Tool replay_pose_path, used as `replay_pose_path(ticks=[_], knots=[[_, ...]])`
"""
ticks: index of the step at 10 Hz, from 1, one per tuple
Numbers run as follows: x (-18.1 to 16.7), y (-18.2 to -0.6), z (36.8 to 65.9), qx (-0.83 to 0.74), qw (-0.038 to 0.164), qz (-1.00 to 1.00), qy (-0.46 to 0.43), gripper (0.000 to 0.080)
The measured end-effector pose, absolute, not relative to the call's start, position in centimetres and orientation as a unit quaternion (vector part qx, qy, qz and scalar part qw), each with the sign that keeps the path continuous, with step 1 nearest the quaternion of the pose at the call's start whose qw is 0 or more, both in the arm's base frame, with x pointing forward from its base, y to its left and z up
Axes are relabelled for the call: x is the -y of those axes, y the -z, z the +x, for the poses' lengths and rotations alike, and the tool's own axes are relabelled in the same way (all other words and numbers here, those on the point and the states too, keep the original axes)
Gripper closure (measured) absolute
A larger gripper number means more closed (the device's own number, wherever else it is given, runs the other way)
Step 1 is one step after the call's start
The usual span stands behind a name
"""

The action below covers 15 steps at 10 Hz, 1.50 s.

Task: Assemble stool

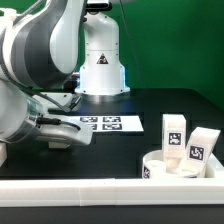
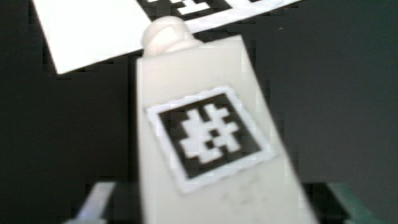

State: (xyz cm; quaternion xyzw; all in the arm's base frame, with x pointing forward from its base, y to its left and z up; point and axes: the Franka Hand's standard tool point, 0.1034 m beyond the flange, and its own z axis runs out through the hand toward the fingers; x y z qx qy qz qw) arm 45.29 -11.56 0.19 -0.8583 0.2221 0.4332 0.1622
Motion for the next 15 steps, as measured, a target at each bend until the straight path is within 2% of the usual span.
replay_pose_path(ticks=[1, 4, 5, 7, 9, 10, 11, 15], knots=[[11.6, -0.2, 45.3, -0.222, 0.162, -0.859, -0.433, 0.0474], [11.6, -0.4, 45.9, -0.225, 0.159, -0.860, -0.429, 0.0474], [11.5, -1.2, 46.8, -0.235, 0.152, -0.861, -0.425, 0.0474], [10.4, -4.2, 48.9, -0.258, 0.138, -0.862, -0.415, 0.0474], [7.4, -7.6, 51.4, -0.292, 0.108, -0.862, -0.399, 0.0472], [5.9, -8.4, 52.2, -0.307, 0.096, -0.862, -0.391, 0.0472], [5.0, -8.6, 52.7, -0.303, 0.092, -0.867, -0.385, 0.0472], [5.7, -8.1, 53.2, -0.303, 0.092, -0.876, -0.363, 0.0472]])
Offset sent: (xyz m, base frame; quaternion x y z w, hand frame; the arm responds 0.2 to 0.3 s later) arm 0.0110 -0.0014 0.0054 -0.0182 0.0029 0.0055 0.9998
